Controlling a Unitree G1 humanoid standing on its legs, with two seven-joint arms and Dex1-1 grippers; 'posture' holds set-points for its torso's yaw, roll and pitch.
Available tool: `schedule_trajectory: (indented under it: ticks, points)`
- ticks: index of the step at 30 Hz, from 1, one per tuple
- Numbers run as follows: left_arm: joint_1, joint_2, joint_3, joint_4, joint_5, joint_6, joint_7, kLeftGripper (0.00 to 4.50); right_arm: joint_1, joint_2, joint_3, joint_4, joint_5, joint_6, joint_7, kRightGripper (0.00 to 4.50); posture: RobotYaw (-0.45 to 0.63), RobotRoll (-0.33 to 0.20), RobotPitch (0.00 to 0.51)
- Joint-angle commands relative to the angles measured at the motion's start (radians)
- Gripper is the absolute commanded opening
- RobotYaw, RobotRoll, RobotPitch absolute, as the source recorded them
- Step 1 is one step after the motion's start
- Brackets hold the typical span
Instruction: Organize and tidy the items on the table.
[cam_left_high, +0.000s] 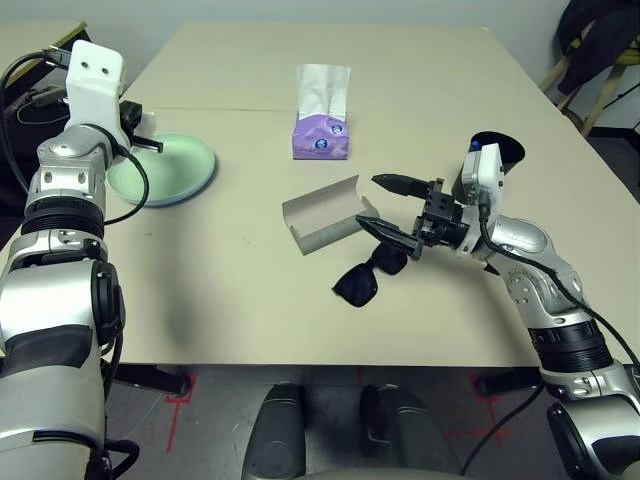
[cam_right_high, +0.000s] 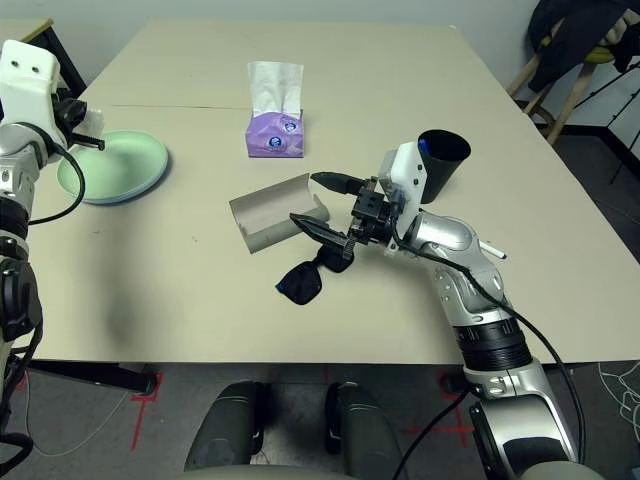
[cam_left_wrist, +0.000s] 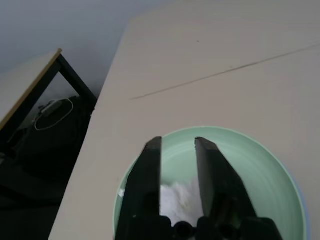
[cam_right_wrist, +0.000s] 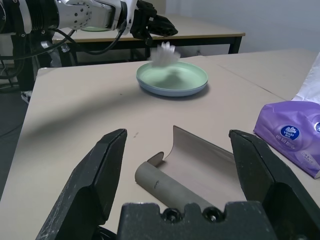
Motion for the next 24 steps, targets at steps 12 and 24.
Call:
schedule_trajectory:
  ticks: [12, 24]
  points:
    - [0.216, -0.129, 0.097, -0.402, -0.347, 0.104, -0.677, 4.48, -0.039, -0.006, -0.056, -0.009, 0.024, 0.173, -0.144, 4.5, 0.15, 0.0, 0.119]
    - [0.706, -0.165, 0.065, -0.987, -0.432, 0.185, -0.669, 4.48, -0.268, -0.095, 0.134, -0.054, -0.095, 0.409, -0.128, 4.5, 0.23, 0.0, 0.133]
